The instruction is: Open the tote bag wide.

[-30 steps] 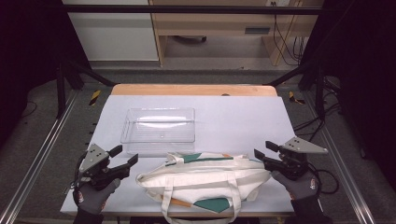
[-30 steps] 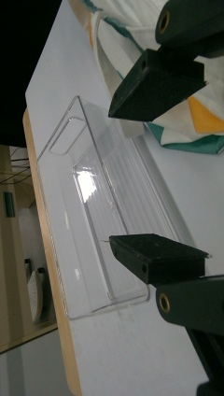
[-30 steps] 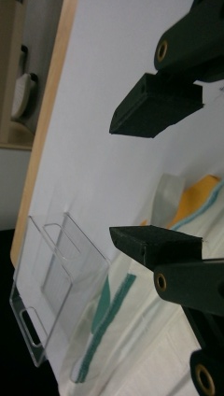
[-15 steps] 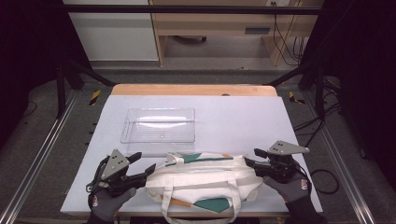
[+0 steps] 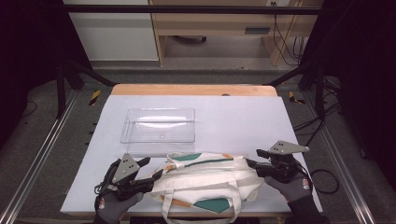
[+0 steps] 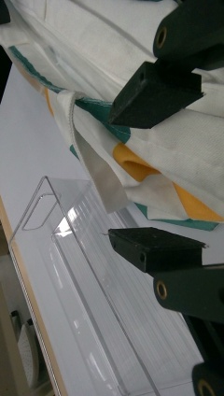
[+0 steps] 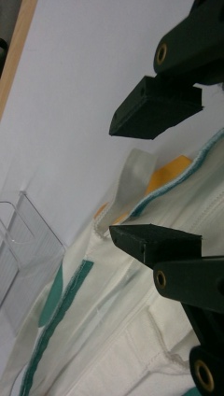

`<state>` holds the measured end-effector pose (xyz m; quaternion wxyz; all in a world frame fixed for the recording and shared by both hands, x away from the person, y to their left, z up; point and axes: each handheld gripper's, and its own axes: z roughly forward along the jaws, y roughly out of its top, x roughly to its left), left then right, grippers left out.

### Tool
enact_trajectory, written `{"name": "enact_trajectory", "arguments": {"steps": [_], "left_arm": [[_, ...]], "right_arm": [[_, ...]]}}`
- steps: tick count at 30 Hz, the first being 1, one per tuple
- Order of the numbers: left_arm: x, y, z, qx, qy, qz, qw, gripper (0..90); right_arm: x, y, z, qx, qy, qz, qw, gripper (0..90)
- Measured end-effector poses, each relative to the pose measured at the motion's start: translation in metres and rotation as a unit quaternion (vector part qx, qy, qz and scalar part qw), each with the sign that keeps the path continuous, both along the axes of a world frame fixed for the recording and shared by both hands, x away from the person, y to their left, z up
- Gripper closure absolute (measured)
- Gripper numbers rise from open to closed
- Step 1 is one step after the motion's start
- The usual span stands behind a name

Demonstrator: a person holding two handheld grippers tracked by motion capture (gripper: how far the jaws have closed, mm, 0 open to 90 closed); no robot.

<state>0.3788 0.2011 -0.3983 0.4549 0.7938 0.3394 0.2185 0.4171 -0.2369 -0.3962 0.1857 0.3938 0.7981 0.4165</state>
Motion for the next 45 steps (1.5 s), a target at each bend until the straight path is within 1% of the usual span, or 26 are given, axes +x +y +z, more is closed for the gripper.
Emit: {"name": "enact_trajectory", "arguments": {"steps": [4, 9, 10, 11, 14, 16, 18, 19, 20, 21, 22, 23, 25, 27, 28, 31, 33, 36, 37, 38, 39, 40, 41, 43, 44, 45], "left_arm": [[-0.007, -0.003, 0.005, -0.003, -0.012, -0.007, 0.9999, 36.4], [-0.008, -0.008, 0.003, 0.008, -0.010, -0.014, 0.9998, 35.6], [-0.005, -0.009, 0.000, 0.017, -0.006, -0.013, 0.9997, 36.0], [-0.003, -0.010, -0.001, 0.017, -0.003, -0.012, 0.9998, 36.8], [0.004, -0.011, -0.006, 0.021, 0.011, -0.014, 0.9996, 43.8], [0.007, -0.013, -0.008, 0.025, 0.017, -0.018, 0.9994, 52.2], [0.008, -0.013, -0.009, 0.028, 0.020, -0.022, 0.9992, 60.7], [0.009, -0.015, -0.008, 0.035, 0.021, -0.025, 0.9989, 64.6], [0.009, -0.015, -0.008, 0.035, 0.021, -0.025, 0.9989, 69.2], [0.011, -0.016, -0.008, 0.036, 0.030, -0.028, 0.9985, 73.2], [0.011, -0.016, -0.008, 0.036, 0.030, -0.028, 0.9985, 75.8], [0.013, -0.015, -0.006, 0.035, 0.036, -0.031, 0.9983, 78.3], [0.015, -0.017, -0.004, 0.040, 0.039, -0.033, 0.9979, 82.3], [0.017, -0.018, -0.003, 0.039, 0.042, -0.030, 0.9979, 86.0], [0.019, -0.018, -0.001, 0.038, 0.044, -0.027, 0.9980, 86.5], [0.026, -0.017, 0.007, 0.014, 0.050, -0.018, 0.9985, 87.0], [0.029, -0.016, 0.009, 0.002, 0.052, -0.012, 0.9986, 87.2], [0.032, -0.017, 0.005, -0.002, 0.053, -0.003, 0.9986, 87.3], [0.035, -0.019, -0.005, -0.003, 0.056, 0.005, 0.9984, 87.4], [0.037, -0.020, -0.009, -0.003, 0.064, 0.007, 0.9979, 87.5], [0.038, -0.019, -0.012, -0.006, 0.071, 0.008, 0.9974, 87.6], [0.038, -0.019, -0.012, -0.006, 0.071, 0.008, 0.9974, 87.5], [0.040, -0.017, -0.013, -0.021, 0.080, 0.011, 0.9965, 87.5], [0.039, -0.016, -0.013, -0.022, 0.079, 0.011, 0.9966, 87.5], [0.039, -0.016, -0.013, -0.022, 0.079, 0.011, 0.9966, 87.5], [0.038, -0.017, -0.013, -0.017, 0.075, 0.012, 0.9970, 87.5]], "right_arm": [[0.000, -0.001, -0.001, -0.004, 0.002, -0.003, 1.0000, 47.3], [0.001, -0.001, -0.001, -0.005, 0.000, -0.016, 0.9999, 51.2], [0.001, -0.002, -0.001, -0.001, 0.005, -0.014, 0.9999, 51.8], [0.001, -0.002, -0.002, -0.002, 0.004, -0.011, 0.9999, 51.8], [0.001, -0.001, -0.003, -0.003, 0.008, -0.004, 1.0000, 51.4], [0.001, 0.000, -0.004, -0.006, 0.008, 0.000, 0.9999, 51.6], [0.001, 0.000, -0.005, -0.008, 0.008, 0.001, 0.9999, 54.7], [0.000, -0.001, -0.004, -0.011, 0.005, 0.006, 0.9999, 62.7], [0.000, -0.001, -0.003, -0.009, 0.006, 0.008, 0.9999, 68.9], [-0.001, -0.002, -0.002, -0.005, 0.004, 0.010, 0.9999, 73.8], [-0.001, -0.002, -0.002, -0.005, 0.004, 0.010, 0.9999, 73.8], [-0.001, -0.002, 0.000, -0.002, 0.003, 0.015, 0.9999, 82.5], [-0.001, -0.002, 0.002, -0.001, 0.006, 0.021, 0.9998, 86.9], [0.001, -0.002, 0.006, -0.007, 0.007, 0.028, 0.9996, 88.1], [0.001, -0.002, 0.009, -0.007, 0.003, 0.025, 0.9996, 88.2], [0.006, -0.002, 0.020, -0.002, -0.011, 0.014, 0.9998, 88.3], [0.009, -0.001, 0.022, 0.003, -0.017, 0.004, 0.9998, 88.1], [0.016, 0.002, 0.015, -0.006, -0.013, -0.012, 0.9998, 87.0], [0.017, 0.003, 0.010, -0.011, -0.007, -0.019, 0.9997, 86.3], [0.019, 0.004, 0.005, -0.013, 0.000, -0.023, 0.9996, 84.4], [0.020, 0.004, 0.001, -0.013, 0.003, -0.028, 0.9995, 81.3], [0.020, 0.004, 0.001, -0.013, 0.003, -0.028, 0.9995, 81.3], [0.019, 0.004, -0.002, -0.017, -0.004, -0.032, 0.9994, 74.7], [0.013, 0.002, 0.005, -0.008, -0.033, -0.034, 0.9988, 68.4], [0.013, 0.002, 0.005, -0.008, -0.033, -0.034, 0.9988, 68.4], [0.006, 0.002, 0.015, 0.010, -0.058, -0.032, 0.9978, 60.9]]}}
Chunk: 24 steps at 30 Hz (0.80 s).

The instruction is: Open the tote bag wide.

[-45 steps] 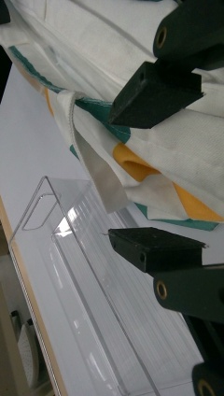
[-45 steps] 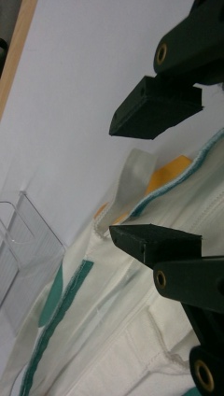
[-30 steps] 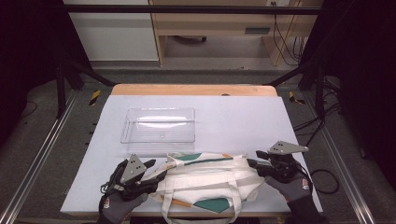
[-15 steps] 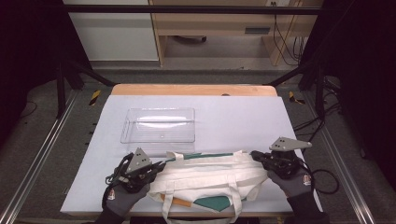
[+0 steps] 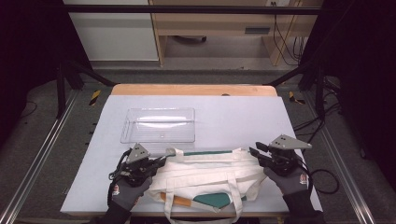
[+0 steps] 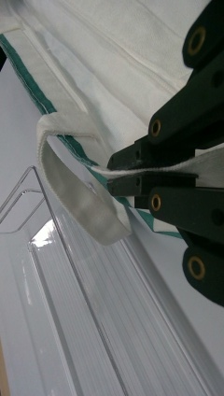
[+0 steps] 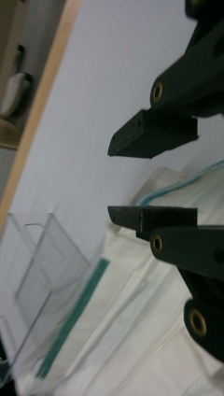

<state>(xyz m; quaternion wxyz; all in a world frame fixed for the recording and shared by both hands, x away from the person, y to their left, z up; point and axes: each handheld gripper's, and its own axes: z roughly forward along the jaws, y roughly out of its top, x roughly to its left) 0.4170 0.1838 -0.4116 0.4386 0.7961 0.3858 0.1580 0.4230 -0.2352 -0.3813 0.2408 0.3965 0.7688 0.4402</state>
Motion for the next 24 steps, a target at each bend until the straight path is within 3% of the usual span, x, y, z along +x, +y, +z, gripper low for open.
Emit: {"name": "enact_trajectory", "arguments": {"steps": [2, 5, 6, 9, 11, 17, 18, 20, 22, 24], "left_arm": [[0.000, -0.001, 0.000, 0.003, -0.002, 0.001, 1.0000, 87.4], [-0.001, -0.001, 0.000, 0.002, -0.003, 0.002, 1.0000, 87.4], [-0.001, -0.001, -0.001, 0.002, -0.004, 0.003, 1.0000, 87.4], [-0.001, -0.001, -0.001, 0.002, -0.004, 0.005, 1.0000, 87.4], [-0.001, -0.001, -0.001, 0.000, -0.004, 0.006, 1.0000, 87.4], [0.000, -0.002, -0.002, -0.001, -0.001, 0.010, 0.9999, 87.3], [0.000, -0.002, -0.002, -0.001, 0.000, 0.010, 0.9999, 87.3], [0.000, -0.002, -0.002, -0.001, 0.000, 0.010, 1.0000, 87.3], [0.000, -0.002, -0.002, -0.001, 0.000, 0.009, 1.0000, 87.3], [0.000, -0.002, -0.002, -0.001, 0.001, 0.010, 1.0000, 87.3]], "right_arm": [[-0.008, 0.003, 0.009, 0.008, -0.012, 0.015, 0.9998, 56.3], [-0.017, 0.011, 0.013, 0.012, -0.011, 0.036, 0.9992, 55.3], [-0.024, 0.022, 0.010, 0.014, 0.000, 0.062, 0.9980, 53.8], [-0.030, 0.038, -0.003, 0.022, 0.025, 0.087, 0.9956, 49.9], [-0.033, 0.047, -0.012, 0.015, 0.043, 0.096, 0.9943, 47.6], [-0.034, 0.057, -0.024, 0.004, 0.061, 0.112, 0.9919, 38.5], [-0.033, 0.061, -0.028, -0.001, 0.065, 0.119, 0.9908, 32.0], [-0.033, 0.066, -0.033, -0.014, 0.071, 0.122, 0.9898, 29.2], [-0.032, 0.069, -0.039, -0.028, 0.078, 0.126, 0.9886, 31.2], [-0.032, 0.070, -0.042, -0.030, 0.085, 0.133, 0.9870, 42.3]]}}
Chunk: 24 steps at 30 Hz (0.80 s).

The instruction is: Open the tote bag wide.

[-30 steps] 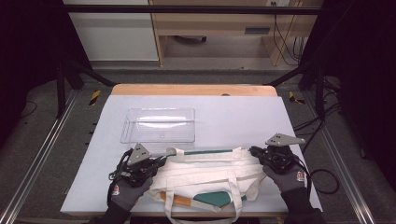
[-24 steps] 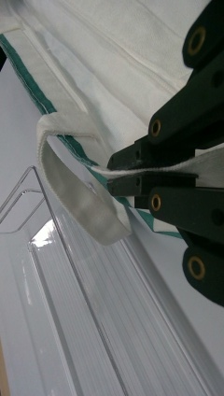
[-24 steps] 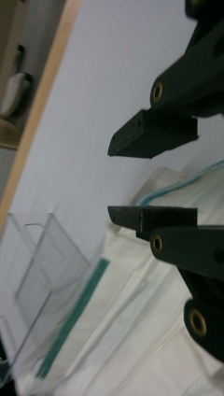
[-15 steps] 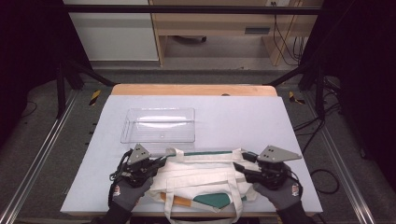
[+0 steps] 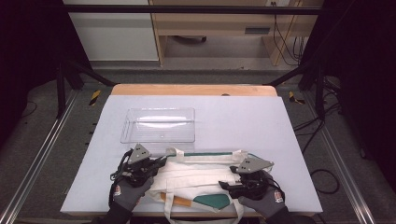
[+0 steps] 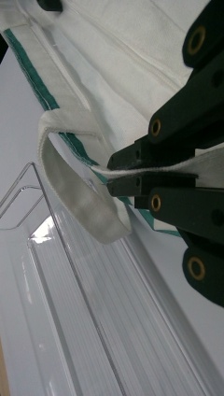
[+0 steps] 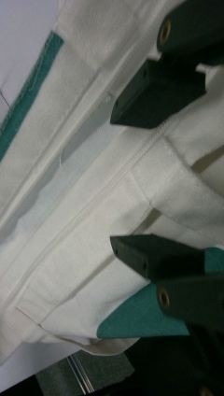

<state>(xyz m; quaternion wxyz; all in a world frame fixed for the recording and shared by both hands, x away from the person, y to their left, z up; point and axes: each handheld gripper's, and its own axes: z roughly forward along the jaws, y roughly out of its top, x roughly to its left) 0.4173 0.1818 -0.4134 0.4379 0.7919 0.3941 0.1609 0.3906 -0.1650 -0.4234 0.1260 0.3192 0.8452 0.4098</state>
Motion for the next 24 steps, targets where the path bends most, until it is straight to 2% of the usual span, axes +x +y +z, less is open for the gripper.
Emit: {"name": "enact_trajectory", "arguments": {"steps": [2, 3, 4, 5, 7, 11, 13, 16, 21, 24], "left_arm": [[0.000, 0.000, 0.000, -0.001, 0.001, 0.000, 1.0000, 87.3], [0.000, 0.000, 0.000, -0.001, 0.001, 0.000, 1.0000, 87.3], [0.000, 0.000, 0.000, -0.004, 0.001, 0.000, 1.0000, 87.3], [0.000, 0.000, 0.000, -0.004, 0.002, 0.000, 1.0000, 87.2], [0.000, -0.001, 0.001, -0.005, 0.003, 0.000, 1.0000, 87.3], [0.000, 0.000, 0.001, -0.007, 0.004, 0.001, 1.0000, 87.3], [0.001, 0.000, 0.002, -0.013, 0.009, 0.008, 0.9998, 87.2], [0.002, 0.000, 0.003, -0.022, 0.011, 0.021, 0.9995, 87.3], [0.007, 0.001, 0.003, -0.037, 0.018, 0.045, 0.9981, 87.4], [0.008, 0.001, 0.002, -0.044, 0.010, 0.054, 0.9975, 87.4]], "right_arm": [[-0.002, 0.000, 0.001, -0.002, -0.005, 0.008, 1.0000, 56.3], [-0.002, 0.000, 0.001, -0.002, -0.005, 0.008, 1.0000, 56.3], [-0.003, -0.001, 0.004, 0.001, -0.006, 0.013, 0.9999, 70.0], [-0.003, -0.003, 0.005, 0.007, 0.000, 0.018, 0.9998, 75.8], [-0.004, -0.004, 0.007, 0.009, 0.001, 0.022, 0.9997, 80.0], [-0.006, -0.004, 0.011, 0.010, -0.002, 0.026, 0.9996, 83.9], [-0.009, -0.010, 0.017, 0.034, 0.010, 0.037, 0.9987, 84.9], [-0.015, -0.013, 0.020, 0.043, 0.030, 0.055, 0.9971, 85.2], [-0.033, -0.015, 0.005, 0.028, 0.074, 0.087, 0.9931, 85.3], [-0.038, -0.015, -0.004, 0.027, 0.088, 0.086, 0.9920, 85.2]]}}
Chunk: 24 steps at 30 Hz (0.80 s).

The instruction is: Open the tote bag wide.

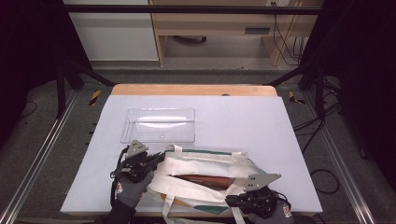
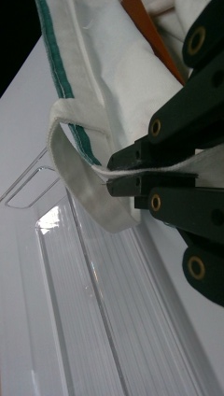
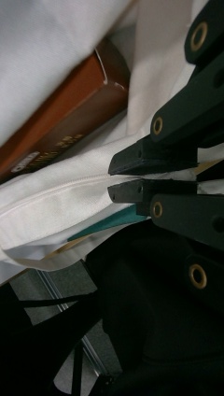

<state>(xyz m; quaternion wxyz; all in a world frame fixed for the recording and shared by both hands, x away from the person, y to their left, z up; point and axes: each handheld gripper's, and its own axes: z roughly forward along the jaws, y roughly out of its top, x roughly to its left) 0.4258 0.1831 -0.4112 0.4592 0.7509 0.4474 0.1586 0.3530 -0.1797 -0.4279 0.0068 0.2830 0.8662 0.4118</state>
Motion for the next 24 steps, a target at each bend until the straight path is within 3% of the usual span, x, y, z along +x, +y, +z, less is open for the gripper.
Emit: {"name": "enact_trajectory", "arguments": {"steps": [4, 8, 9, 10, 11, 14, 19, 22, 24], "left_arm": [[-0.001, -0.001, -0.001, 0.006, -0.004, -0.004, 1.0000, 87.2], [0.000, 0.000, -0.003, 0.004, -0.005, -0.007, 1.0000, 86.6], [0.000, 0.000, -0.003, 0.004, -0.005, -0.007, 1.0000, 86.5], [-0.001, 0.000, -0.003, 0.005, -0.005, -0.008, 0.9999, 86.3], [-0.002, 0.000, -0.002, 0.004, -0.008, -0.008, 0.9999, 86.1], [-0.002, 0.001, -0.002, 0.002, -0.008, -0.009, 0.9999, 85.4], [-0.003, 0.002, -0.003, 0.000, -0.014, -0.014, 0.9998, 83.8], [-0.004, 0.002, -0.003, 0.005, -0.017, -0.014, 0.9997, 83.8], [-0.005, 0.002, -0.003, 0.006, -0.019, -0.015, 0.9997, 84.1]], "right_arm": [[0.005, 0.004, -0.010, -0.015, -0.004, -0.008, 0.9999, 82.5], [0.004, 0.003, -0.004, 0.015, -0.023, -0.008, 0.9996, 66.1], [0.004, 0.003, -0.004, 0.015, -0.023, -0.008, 0.9996, 66.1], [0.003, 0.002, 0.005, 0.031, -0.041, -0.013, 0.9986, 59.1], [0.004, 0.001, 0.011, 0.039, -0.051, -0.019, 0.9977, 57.5], [0.010, -0.004, 0.027, 0.058, -0.092, -0.049, 0.9928, 51.4], [0.029, -0.011, 0.045, 0.054, -0.148, -0.113, 0.9810, 45.4], [0.045, -0.014, 0.053, 0.033, -0.169, -0.134, 0.9761, 41.1], [0.057, -0.016, 0.055, 0.028, -0.165, -0.141, 0.9758, 38.4]]}}
